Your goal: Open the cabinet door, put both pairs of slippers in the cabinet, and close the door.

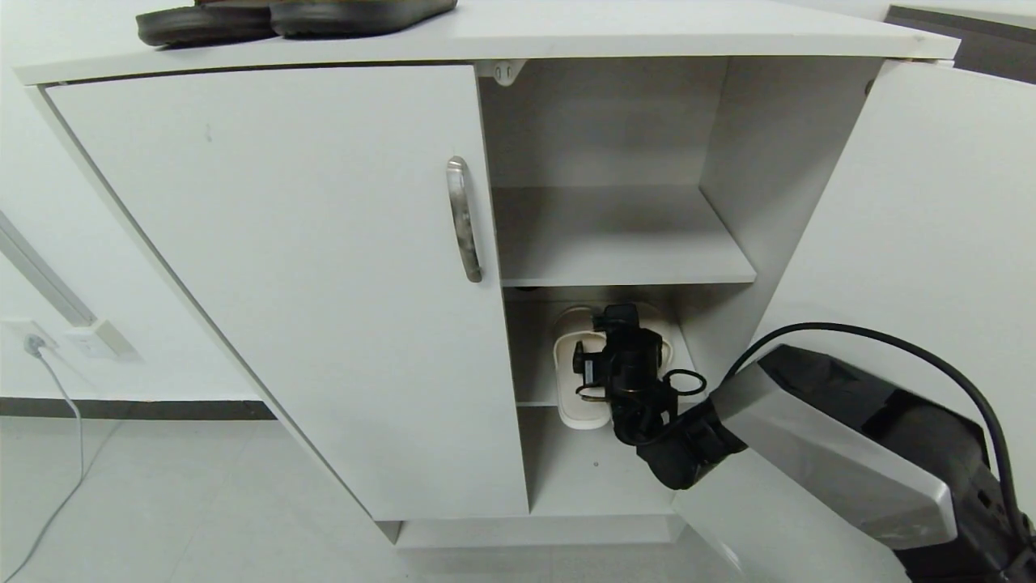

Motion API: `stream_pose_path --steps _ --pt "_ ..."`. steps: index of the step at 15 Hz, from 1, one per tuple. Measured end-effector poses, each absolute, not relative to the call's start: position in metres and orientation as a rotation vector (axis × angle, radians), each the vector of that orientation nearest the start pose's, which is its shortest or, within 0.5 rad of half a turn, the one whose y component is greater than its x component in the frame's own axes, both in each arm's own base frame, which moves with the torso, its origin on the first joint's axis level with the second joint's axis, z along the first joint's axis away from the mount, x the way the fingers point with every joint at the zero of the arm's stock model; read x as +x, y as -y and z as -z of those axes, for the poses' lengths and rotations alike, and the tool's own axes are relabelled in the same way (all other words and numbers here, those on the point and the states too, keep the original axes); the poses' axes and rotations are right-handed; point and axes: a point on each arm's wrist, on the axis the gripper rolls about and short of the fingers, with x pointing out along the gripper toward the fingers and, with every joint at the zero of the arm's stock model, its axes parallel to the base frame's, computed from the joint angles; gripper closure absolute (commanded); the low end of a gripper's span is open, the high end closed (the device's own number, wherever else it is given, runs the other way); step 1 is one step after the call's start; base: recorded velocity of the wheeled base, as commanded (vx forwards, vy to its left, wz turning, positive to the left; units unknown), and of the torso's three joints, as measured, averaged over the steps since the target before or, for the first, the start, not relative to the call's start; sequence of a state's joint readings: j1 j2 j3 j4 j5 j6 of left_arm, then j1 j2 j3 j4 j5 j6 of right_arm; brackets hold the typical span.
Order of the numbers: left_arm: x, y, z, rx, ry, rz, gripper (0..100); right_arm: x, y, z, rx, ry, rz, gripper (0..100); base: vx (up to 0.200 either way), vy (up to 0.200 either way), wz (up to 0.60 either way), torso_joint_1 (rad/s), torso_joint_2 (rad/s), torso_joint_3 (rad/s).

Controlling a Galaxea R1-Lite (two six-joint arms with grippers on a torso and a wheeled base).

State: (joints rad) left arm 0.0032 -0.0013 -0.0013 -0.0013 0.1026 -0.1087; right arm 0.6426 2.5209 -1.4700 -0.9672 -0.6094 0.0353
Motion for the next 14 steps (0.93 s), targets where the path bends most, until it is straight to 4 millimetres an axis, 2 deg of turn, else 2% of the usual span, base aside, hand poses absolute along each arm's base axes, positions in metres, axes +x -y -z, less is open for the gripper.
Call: stream_pose_path --steps 3,8,10,14 --pt "-0.023 -0.002 -0.076 -0.108 0.010 -0.105 100 0.376 -0.283 -0.058 -0.003 -0.048 -0.061 0 0.000 0.000 0.00 0.000 0.00 0.000" --pt "-0.023 -0.002 -0.076 -0.106 0.009 -0.105 100 0.308 -0.265 -0.068 -0.046 -0.106 -0.218 0 0.000 0.000 0.00 0.000 0.00 0.000" --pt "-0.023 -0.002 -0.076 -0.103 0.009 -0.105 100 0.284 -0.254 -0.080 -0.041 -0.100 -0.277 0 0.000 0.000 0.00 0.000 0.00 0.000" --pt "-0.023 -0.002 -0.076 -0.103 0.010 -0.104 100 0.263 -0.240 -0.094 -0.042 -0.098 -0.301 0 0.000 0.000 0.00 0.000 0.00 0.000"
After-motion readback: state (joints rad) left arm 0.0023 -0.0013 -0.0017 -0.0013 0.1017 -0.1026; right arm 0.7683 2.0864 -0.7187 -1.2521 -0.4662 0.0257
